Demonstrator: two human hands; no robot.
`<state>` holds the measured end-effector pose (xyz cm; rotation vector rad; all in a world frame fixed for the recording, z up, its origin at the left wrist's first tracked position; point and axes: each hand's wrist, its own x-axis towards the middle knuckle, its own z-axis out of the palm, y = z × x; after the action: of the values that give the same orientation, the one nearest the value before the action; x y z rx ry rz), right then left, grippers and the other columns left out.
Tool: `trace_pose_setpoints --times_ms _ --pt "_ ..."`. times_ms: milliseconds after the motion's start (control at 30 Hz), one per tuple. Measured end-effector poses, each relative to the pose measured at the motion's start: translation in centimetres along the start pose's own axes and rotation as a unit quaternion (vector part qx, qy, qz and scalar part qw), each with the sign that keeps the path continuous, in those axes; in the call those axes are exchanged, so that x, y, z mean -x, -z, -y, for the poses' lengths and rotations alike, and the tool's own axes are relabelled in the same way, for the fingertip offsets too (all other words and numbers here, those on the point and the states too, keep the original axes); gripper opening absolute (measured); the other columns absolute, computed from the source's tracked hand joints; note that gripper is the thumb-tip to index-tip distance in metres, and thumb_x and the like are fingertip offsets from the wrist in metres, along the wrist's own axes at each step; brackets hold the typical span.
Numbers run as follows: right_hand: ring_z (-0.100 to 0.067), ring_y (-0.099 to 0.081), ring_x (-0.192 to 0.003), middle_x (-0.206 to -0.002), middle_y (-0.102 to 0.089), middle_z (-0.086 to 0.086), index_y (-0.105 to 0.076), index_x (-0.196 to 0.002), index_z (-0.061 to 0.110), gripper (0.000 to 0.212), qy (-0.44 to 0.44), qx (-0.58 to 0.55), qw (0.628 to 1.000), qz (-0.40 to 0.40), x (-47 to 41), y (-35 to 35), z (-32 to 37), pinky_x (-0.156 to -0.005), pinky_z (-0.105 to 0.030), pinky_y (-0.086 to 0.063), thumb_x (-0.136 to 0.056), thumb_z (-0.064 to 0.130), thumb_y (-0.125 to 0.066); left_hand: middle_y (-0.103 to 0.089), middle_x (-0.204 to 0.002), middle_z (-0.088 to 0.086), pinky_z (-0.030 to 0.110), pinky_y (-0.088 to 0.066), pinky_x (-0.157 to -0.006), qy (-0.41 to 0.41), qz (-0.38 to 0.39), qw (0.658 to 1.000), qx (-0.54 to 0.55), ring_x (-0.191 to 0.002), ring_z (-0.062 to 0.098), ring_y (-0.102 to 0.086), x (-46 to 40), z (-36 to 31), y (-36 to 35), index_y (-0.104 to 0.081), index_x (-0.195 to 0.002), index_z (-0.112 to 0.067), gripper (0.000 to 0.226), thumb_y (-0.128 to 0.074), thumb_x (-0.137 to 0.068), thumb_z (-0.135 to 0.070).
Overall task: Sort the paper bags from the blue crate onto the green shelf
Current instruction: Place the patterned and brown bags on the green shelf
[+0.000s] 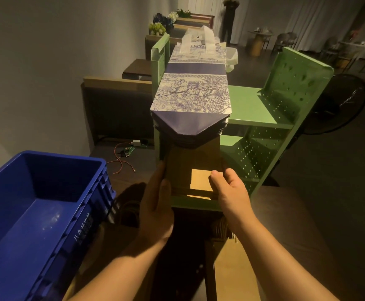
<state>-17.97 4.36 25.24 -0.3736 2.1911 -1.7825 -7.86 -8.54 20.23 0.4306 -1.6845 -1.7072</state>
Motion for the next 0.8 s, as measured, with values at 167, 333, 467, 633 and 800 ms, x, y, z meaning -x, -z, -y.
trace_pose_setpoints --times_ms 167,333,467,633,800 --pt "-0.029 -0.058 -0.102 -0.1 -0.057 -0.005 -0.052 -0.088 0.015 0.04 -0.057 -0.119 0.991 -0.031 -0.9 0.3 1.0 -0.093 -0.041 -0.048 -0.097 0.054 -0.054 -0.062 -0.135 0.008 0.025 -0.06 -0.078 0.02 0.025 0.998 0.049 -0.109 0.021 -0.071 -0.4 -0.2 0.3 -0.042 -0.147 -0.03 0.046 -0.039 -0.101 -0.034" --pt "-0.013 -0.058 -0.085 -0.095 -0.061 -0.004 -0.054 -0.094 0.018 0.028 -0.084 -0.037 0.996 0.006 -2.6 0.1 1.9 -0.071 -0.028 -0.047 -0.1 0.045 -0.056 -0.059 -0.138 0.011 0.024 -0.059 -0.076 0.037 0.027 0.998 0.046 -0.108 0.019 -0.071 -0.9 0.2 -0.1 -0.042 -0.149 -0.029 0.046 -0.042 -0.105 -0.042" --pt "-0.012 -0.055 -0.08 -0.091 -0.058 -0.003 -0.053 -0.098 0.016 0.025 -0.083 0.005 0.996 0.02 -3.1 0.0 2.3 -0.063 -0.027 -0.041 -0.102 0.041 -0.055 -0.061 -0.136 0.01 0.023 -0.059 -0.073 0.044 0.039 0.997 0.054 -0.105 0.019 -0.072 -0.8 0.0 -0.1 -0.038 -0.153 -0.027 0.053 -0.042 -0.101 -0.037" --pt "-0.006 -0.054 -0.095 -0.111 -0.057 0.007 -0.048 -0.12 0.019 0.042 -0.048 0.063 0.995 0.065 -1.7 0.7 1.8 -0.074 -0.024 -0.044 -0.098 0.054 -0.053 -0.058 -0.142 -0.002 0.033 -0.059 -0.091 0.024 0.104 0.994 -0.014 -0.122 0.02 -0.065 -0.8 -0.3 1.8 -0.036 -0.146 -0.055 0.068 -0.064 -0.085 -0.068" --pt "0.007 -0.052 -0.117 -0.122 -0.047 0.039 -0.039 -0.124 0.055 0.061 0.061 0.136 0.982 0.115 0.9 2.4 -1.8 -0.103 -0.025 -0.041 -0.078 0.053 -0.079 -0.063 -0.131 -0.019 0.029 -0.055 -0.098 -0.018 0.154 0.977 -0.144 -0.124 0.007 -0.062 -1.9 -0.6 3.1 -0.032 -0.139 -0.071 0.079 -0.077 -0.076 -0.055"
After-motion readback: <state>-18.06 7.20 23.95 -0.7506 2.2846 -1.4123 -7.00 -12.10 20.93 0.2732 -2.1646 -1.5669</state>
